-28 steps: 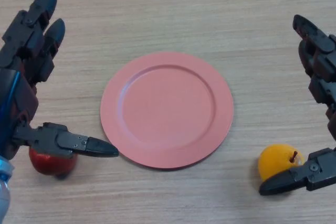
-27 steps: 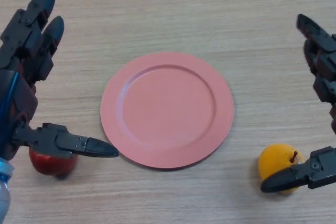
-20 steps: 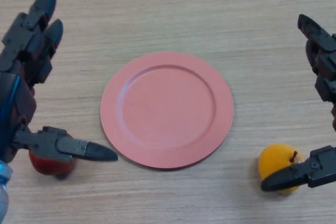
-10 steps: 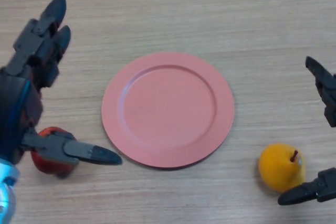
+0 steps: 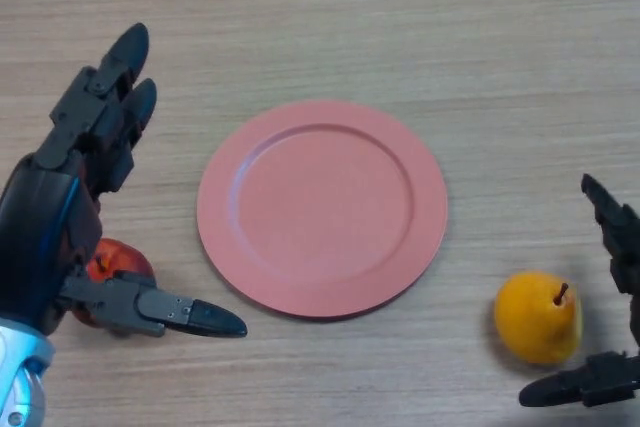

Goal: Pick up the yellow pear and place it on the plate

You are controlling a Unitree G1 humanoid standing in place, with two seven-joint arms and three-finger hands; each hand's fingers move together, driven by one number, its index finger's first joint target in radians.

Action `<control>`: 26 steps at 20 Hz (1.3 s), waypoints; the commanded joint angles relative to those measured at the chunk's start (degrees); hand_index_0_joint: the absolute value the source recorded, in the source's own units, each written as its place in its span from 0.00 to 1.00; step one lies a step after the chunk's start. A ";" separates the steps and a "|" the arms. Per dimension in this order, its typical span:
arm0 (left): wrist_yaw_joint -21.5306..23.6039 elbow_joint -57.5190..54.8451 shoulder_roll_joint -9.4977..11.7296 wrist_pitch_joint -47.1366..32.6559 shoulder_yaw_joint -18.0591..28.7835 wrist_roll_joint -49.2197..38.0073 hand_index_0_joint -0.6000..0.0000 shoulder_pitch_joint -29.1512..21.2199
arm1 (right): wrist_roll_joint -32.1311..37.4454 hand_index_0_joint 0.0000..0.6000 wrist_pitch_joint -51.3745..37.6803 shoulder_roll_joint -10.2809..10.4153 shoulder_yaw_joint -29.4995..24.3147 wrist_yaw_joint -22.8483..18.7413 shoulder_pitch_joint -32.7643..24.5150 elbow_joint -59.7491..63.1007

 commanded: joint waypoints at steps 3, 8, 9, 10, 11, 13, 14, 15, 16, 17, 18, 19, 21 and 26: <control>2.42 -4.92 0.87 -6.17 3.26 -0.60 1.00 -1.06 | 0.20 0.00 -8.99 -1.93 0.78 -3.07 -2.23 2.42; 2.76 -5.32 0.81 -6.24 3.15 -0.19 1.00 -1.00 | -1.73 0.83 -3.94 -1.76 1.63 -4.46 -1.17 3.41; 2.75 -5.59 0.76 -6.52 3.28 0.01 1.00 -0.80 | -2.78 0.97 -0.93 -1.92 1.53 -4.46 -0.15 2.16; 2.53 -5.74 0.68 -6.67 3.60 -0.11 1.00 -0.46 | -4.39 1.00 0.48 -2.18 1.31 -4.47 -0.02 1.31; 2.63 -5.87 0.60 -6.56 3.73 -0.17 1.00 -0.35 | -4.81 1.00 1.15 -2.22 1.25 -4.26 0.03 0.62; 1.72 -6.13 0.70 -6.45 3.92 0.77 1.00 0.09 | -5.94 1.00 2.37 -2.12 1.36 -3.98 0.29 -1.28; 1.36 -5.77 0.54 -7.22 3.77 1.43 1.00 0.22 | -4.70 1.00 4.15 -1.60 1.53 -3.80 0.50 -4.33; 1.36 -6.12 0.52 -6.86 3.73 1.77 1.00 0.31 | -3.79 1.00 6.89 -1.24 1.74 -3.12 0.72 -7.49; 1.36 -6.18 0.56 -6.92 4.18 1.24 1.00 0.02 | -2.19 1.00 12.43 -0.62 2.37 -1.64 0.71 -13.64; 1.49 -6.09 0.54 -7.16 4.33 1.01 1.00 0.02 | -0.05 1.00 17.26 -0.10 2.98 -0.05 0.54 -18.29; 1.48 -5.85 0.50 -7.78 4.32 1.22 1.00 0.19 | 2.51 1.00 23.09 0.72 4.21 0.52 -0.41 -24.45; 1.35 -6.20 0.57 -6.82 4.65 0.58 1.00 0.17 | 3.36 1.00 25.30 0.99 5.36 0.55 -1.46 -26.71; 1.72 -6.31 0.59 -6.70 5.15 -0.16 1.00 -0.17 | 3.40 1.00 29.37 1.45 8.68 1.16 -4.87 -29.99; 2.68 -5.82 0.82 -8.00 7.60 -4.39 1.00 -0.28 | 7.19 1.00 28.72 3.29 17.30 -2.20 -17.70 -23.48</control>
